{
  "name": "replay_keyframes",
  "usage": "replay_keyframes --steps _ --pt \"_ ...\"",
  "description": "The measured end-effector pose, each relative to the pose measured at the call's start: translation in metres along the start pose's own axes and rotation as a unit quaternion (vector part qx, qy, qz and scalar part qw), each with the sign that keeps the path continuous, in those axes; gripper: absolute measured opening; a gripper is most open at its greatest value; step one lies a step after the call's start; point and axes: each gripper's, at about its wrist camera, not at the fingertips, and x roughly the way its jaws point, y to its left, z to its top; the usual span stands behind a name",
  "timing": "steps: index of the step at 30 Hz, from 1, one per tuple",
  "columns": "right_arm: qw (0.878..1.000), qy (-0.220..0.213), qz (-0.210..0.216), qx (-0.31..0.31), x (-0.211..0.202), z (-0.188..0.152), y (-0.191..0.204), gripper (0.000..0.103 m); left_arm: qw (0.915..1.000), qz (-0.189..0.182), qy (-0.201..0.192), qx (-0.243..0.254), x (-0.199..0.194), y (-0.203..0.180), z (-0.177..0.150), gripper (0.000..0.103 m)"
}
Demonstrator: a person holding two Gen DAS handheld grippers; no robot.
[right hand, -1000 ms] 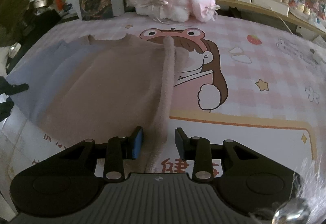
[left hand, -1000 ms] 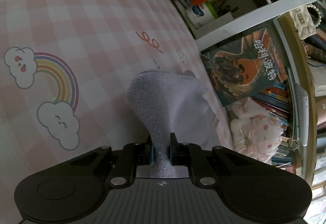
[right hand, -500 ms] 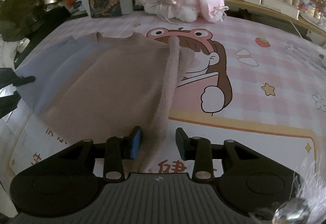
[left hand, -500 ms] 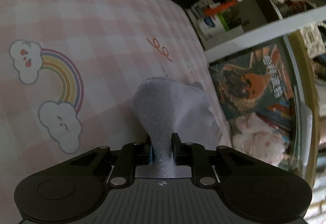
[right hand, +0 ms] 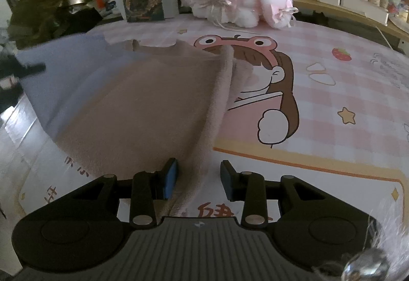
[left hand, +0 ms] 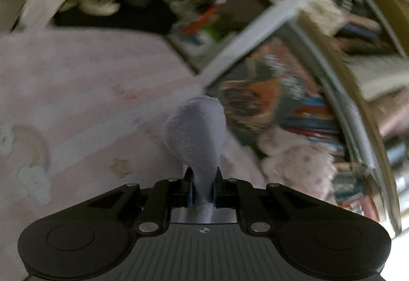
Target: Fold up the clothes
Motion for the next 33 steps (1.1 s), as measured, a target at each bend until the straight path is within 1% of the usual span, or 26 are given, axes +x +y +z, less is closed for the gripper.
replay_keyframes --steps 5,9,12,15,16,17,18,20,21,22,23,25,26,27,28,29,30,33 --pt "1.000 0.000 0.016 -0.008 0.000 0.001 -0.005 0.034 0.9974 -0.023 -0.007 0.068 -0.009 -0.050 -0.010 0.011" --pt "0.999 -0.002 0.028 -0.015 0.000 0.000 -0.008 0.034 0.9913 -0.032 -0.006 0.128 -0.015 -0.085 -0.022 0.011" --pt "0.999 -0.004 0.037 -0.021 0.000 0.000 -0.011 0.034 0.9831 -0.040 0.002 0.179 -0.020 -0.111 -0.039 0.011" --pt "0.999 -0.006 0.045 -0.027 0.001 -0.001 -0.013 0.034 0.9681 -0.049 0.020 0.245 -0.024 -0.138 -0.066 0.012" --pt "0.998 -0.007 0.047 -0.029 0.001 -0.001 -0.014 0.034 0.9596 -0.051 0.032 0.275 -0.024 -0.147 -0.079 0.012" --pt "0.998 -0.007 0.050 -0.031 0.001 -0.001 -0.014 0.034 0.9492 -0.050 0.045 0.307 -0.024 -0.155 -0.093 0.013" --pt "0.998 -0.008 0.052 -0.032 0.001 -0.001 -0.015 0.034 0.9320 -0.043 0.065 0.354 -0.021 -0.162 -0.112 0.014" --pt "0.998 -0.009 0.058 -0.033 0.000 -0.001 -0.017 0.034 0.8981 -0.021 0.111 0.425 -0.011 -0.167 -0.147 0.018" --pt "0.998 -0.009 0.062 -0.032 0.000 -0.001 -0.019 0.034 0.8787 -0.006 0.135 0.458 -0.005 -0.166 -0.165 0.018" --pt "0.997 -0.009 0.066 -0.031 0.000 -0.001 -0.020 0.034 0.8636 0.006 0.149 0.482 0.000 -0.165 -0.180 0.021" --pt "0.997 -0.009 0.071 -0.030 0.000 -0.001 -0.022 0.034 0.8538 0.012 0.153 0.497 0.002 -0.162 -0.189 0.025" --pt "0.996 -0.006 0.080 -0.030 -0.002 -0.001 -0.025 0.034 0.8477 0.011 0.152 0.508 0.004 -0.157 -0.198 0.027" --pt "0.996 -0.004 0.085 -0.030 -0.002 -0.001 -0.027 0.034 0.8450 0.011 0.151 0.513 0.005 -0.155 -0.202 0.033" --pt "0.996 -0.001 0.089 -0.027 -0.003 0.000 -0.029 0.037 0.8464 0.006 0.156 0.509 0.007 -0.154 -0.203 0.037" --pt "0.995 0.002 0.093 -0.022 -0.005 0.000 -0.032 0.038 0.8474 0.000 0.161 0.506 0.007 -0.153 -0.202 0.043" --pt "0.995 0.005 0.095 -0.016 -0.006 0.000 -0.035 0.039 0.8471 -0.006 0.165 0.505 0.006 -0.155 -0.201 0.047" --pt "0.995 0.007 0.098 -0.009 -0.008 0.001 -0.039 0.040 0.8466 -0.011 0.168 0.505 0.005 -0.157 -0.200 0.047" --pt "0.994 0.009 0.104 0.022 -0.017 0.000 -0.051 0.043 0.8568 -0.052 0.180 0.481 -0.009 -0.161 -0.189 0.048"
